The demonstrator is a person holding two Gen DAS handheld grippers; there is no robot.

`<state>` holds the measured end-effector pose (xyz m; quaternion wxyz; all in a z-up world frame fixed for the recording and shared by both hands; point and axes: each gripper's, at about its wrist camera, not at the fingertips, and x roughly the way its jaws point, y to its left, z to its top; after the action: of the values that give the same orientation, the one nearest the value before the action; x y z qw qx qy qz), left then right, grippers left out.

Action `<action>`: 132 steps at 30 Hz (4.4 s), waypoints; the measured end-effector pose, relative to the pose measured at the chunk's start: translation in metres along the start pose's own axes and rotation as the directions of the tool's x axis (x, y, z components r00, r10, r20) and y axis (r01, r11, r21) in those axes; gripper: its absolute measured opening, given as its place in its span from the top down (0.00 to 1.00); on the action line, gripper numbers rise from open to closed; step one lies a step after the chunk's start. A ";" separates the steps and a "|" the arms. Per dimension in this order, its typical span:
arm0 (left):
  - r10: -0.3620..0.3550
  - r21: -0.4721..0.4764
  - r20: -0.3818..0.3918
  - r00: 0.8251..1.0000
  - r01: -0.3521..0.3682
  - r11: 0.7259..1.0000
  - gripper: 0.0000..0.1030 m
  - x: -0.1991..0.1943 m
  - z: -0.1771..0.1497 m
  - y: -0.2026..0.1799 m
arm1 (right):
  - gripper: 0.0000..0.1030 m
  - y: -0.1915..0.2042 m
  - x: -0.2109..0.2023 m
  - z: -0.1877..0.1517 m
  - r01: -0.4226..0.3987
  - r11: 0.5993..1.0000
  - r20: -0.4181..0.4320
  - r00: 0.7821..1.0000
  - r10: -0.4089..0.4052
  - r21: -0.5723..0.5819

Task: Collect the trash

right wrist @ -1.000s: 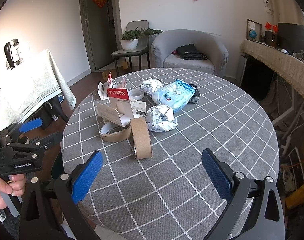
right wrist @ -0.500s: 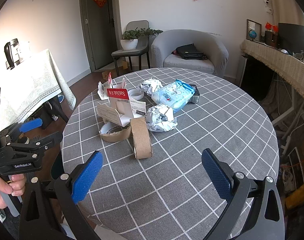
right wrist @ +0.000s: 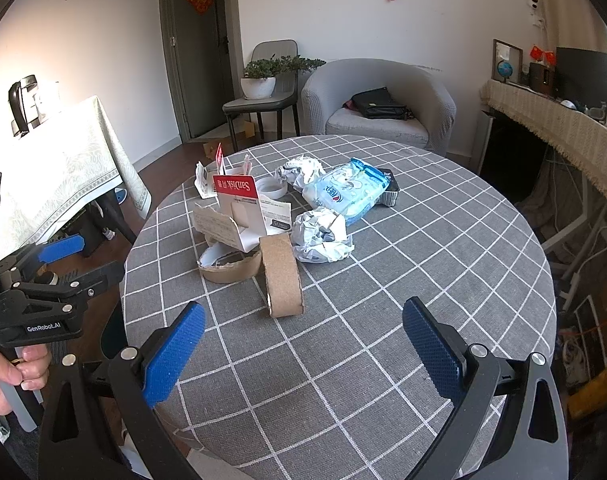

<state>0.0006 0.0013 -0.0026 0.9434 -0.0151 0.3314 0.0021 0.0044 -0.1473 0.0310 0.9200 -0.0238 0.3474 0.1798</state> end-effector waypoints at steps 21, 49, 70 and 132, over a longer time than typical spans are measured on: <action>-0.130 0.009 0.050 0.990 0.130 0.991 0.05 -0.005 0.018 0.005 | 0.04 -0.005 0.014 -0.007 -0.043 0.999 -0.035 0.998 0.043 0.024; -0.457 -0.075 -0.019 0.889 0.455 0.888 0.09 0.078 0.076 -0.034 | 0.23 -0.014 0.056 0.021 -0.153 0.987 -0.084 0.984 0.155 0.040; -0.471 -0.052 -0.128 0.873 0.468 0.882 0.12 0.116 0.075 -0.043 | 0.37 -0.005 0.070 0.028 -0.179 0.984 -0.154 0.973 0.173 -0.022; -0.064 -0.185 -0.422 0.904 -0.017 0.982 0.23 0.083 -0.088 0.225 | 0.76 0.249 0.130 0.048 -0.399 0.903 -0.225 0.905 0.361 -0.158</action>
<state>0.0074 0.2226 -0.1291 0.8426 -0.1066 0.5276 0.0182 0.0381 0.1341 0.0032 0.8223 -0.0651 0.4116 0.3874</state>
